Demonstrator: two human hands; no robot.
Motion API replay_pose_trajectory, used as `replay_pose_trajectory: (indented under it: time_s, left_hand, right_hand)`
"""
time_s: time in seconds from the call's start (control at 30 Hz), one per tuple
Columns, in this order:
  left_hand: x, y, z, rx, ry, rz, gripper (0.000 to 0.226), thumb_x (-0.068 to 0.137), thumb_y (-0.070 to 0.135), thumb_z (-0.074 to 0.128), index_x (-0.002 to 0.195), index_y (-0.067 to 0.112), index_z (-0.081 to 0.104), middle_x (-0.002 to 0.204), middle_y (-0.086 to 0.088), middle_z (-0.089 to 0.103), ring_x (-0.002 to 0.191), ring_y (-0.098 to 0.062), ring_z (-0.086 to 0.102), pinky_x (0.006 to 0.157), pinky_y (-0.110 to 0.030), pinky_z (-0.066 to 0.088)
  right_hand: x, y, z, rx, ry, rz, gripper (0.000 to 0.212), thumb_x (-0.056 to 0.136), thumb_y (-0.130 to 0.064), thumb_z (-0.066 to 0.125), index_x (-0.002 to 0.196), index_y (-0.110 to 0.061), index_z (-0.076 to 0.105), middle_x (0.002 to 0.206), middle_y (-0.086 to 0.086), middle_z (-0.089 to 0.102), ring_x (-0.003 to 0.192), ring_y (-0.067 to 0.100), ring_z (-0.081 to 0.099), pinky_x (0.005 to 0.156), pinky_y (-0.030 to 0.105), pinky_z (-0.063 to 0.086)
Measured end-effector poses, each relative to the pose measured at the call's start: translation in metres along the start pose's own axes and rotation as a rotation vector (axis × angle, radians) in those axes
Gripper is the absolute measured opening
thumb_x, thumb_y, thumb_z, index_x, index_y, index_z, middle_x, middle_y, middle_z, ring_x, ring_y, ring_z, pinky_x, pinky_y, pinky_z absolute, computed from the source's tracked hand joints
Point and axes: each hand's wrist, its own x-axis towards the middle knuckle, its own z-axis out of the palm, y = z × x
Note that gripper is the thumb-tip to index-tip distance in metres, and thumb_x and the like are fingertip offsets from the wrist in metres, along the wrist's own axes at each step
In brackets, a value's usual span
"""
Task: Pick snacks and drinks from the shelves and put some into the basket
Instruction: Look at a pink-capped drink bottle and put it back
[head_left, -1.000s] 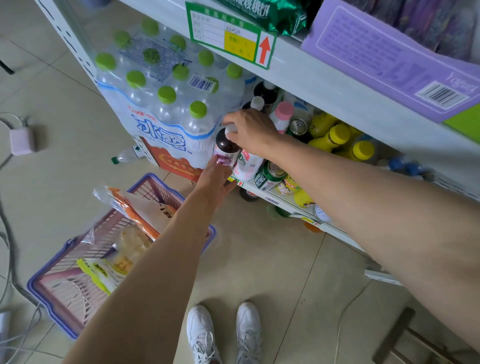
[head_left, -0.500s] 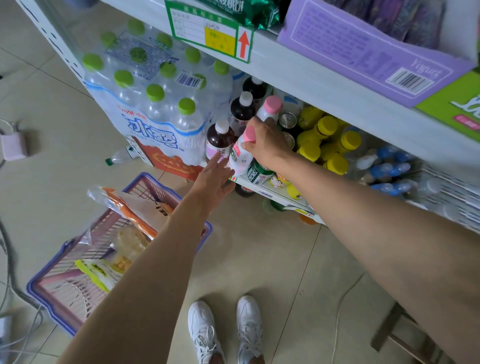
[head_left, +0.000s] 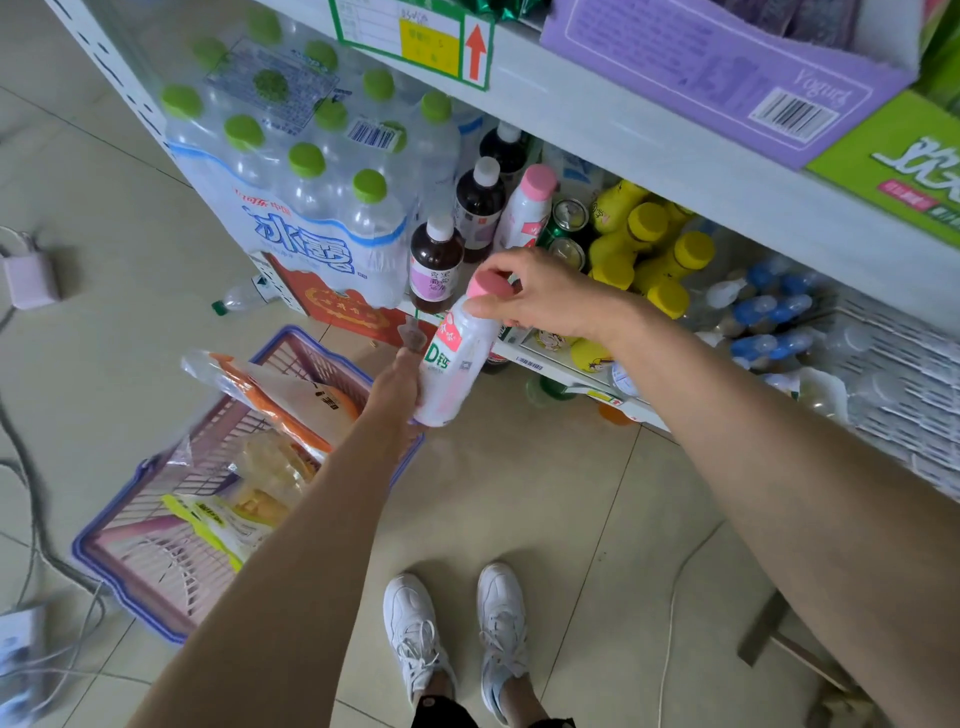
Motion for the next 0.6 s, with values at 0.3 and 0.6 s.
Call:
replay_pose_trajectory:
  time_s: [0.3, 0.6]
  left_hand:
    - [-0.013, -0.038, -0.031, -0.116, -0.202, -0.207, 0.039, 0.101, 0.041, 0.046, 0.1, 0.008, 0.066, 0.084, -0.017, 0.072, 0.079, -0.033, 0.067, 0.093, -0.051, 0.052]
    - [-0.04, -0.058, -0.035, -0.425, -0.201, -0.031, 0.02, 0.102, 0.024, 0.043, 0.104, 0.015, 0.061, 0.093, -0.005, 0.076, 0.091, -0.024, 0.069, 0.073, -0.046, 0.059]
  right_hand:
    - [-0.027, -0.004, 0.007, 0.378, -0.071, 0.018, 0.031, 0.094, -0.019, 0.064, 0.124, -0.01, 0.062, 0.083, -0.002, 0.056, 0.064, 0.008, 0.048, 0.056, 0.02, 0.04]
    - [-0.017, -0.007, 0.029, 0.81, 0.157, 0.162, 0.019, 0.095, -0.027, 0.062, 0.101, -0.012, 0.071, 0.089, 0.014, 0.052, 0.061, 0.009, 0.039, 0.051, 0.018, 0.035]
